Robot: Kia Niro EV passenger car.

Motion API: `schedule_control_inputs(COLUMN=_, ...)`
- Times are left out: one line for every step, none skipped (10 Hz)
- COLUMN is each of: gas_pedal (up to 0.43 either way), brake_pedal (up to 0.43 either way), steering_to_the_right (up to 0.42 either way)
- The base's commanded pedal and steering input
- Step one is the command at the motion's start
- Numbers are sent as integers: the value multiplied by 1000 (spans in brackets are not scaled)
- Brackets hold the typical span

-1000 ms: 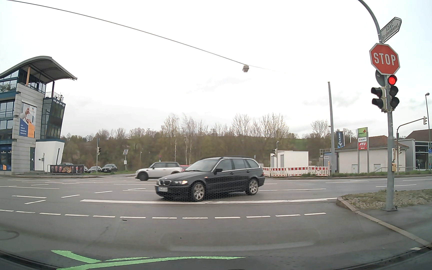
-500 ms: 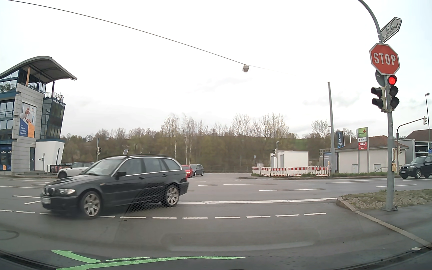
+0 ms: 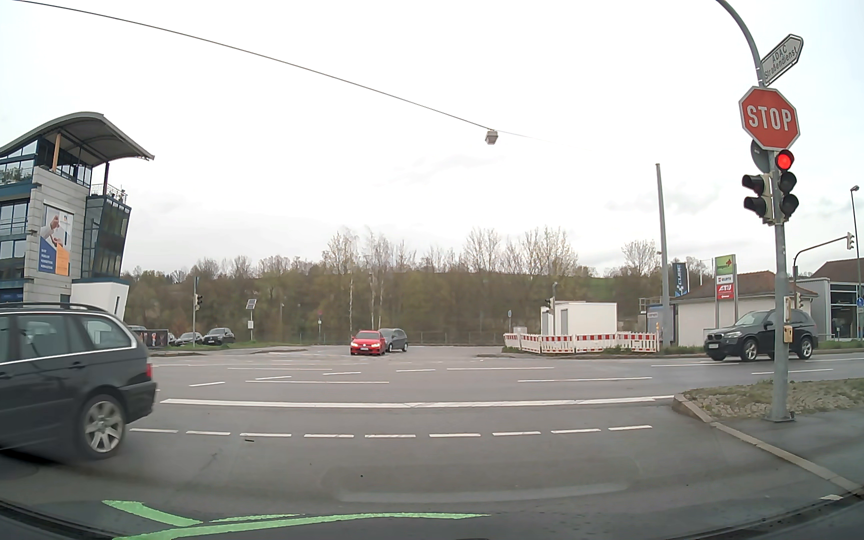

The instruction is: Follow the waypoints while adhering to traffic rules and regulations

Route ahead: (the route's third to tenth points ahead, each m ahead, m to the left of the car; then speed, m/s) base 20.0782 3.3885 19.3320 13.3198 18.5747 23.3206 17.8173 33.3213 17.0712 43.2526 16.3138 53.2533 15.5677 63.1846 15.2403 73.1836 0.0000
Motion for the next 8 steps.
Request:
schedule_control_inputs(gas_pedal=0, brake_pedal=409, steering_to_the_right=-73)
schedule_control_inputs(gas_pedal=0, brake_pedal=409, steering_to_the_right=-73)
schedule_control_inputs(gas_pedal=0, brake_pedal=409, steering_to_the_right=-73)
schedule_control_inputs(gas_pedal=0, brake_pedal=409, steering_to_the_right=-73)
schedule_control_inputs(gas_pedal=0, brake_pedal=409, steering_to_the_right=-73)
schedule_control_inputs(gas_pedal=0, brake_pedal=409, steering_to_the_right=-73)
schedule_control_inputs(gas_pedal=0, brake_pedal=409, steering_to_the_right=-73)
schedule_control_inputs(gas_pedal=0, brake_pedal=409, steering_to_the_right=-73)
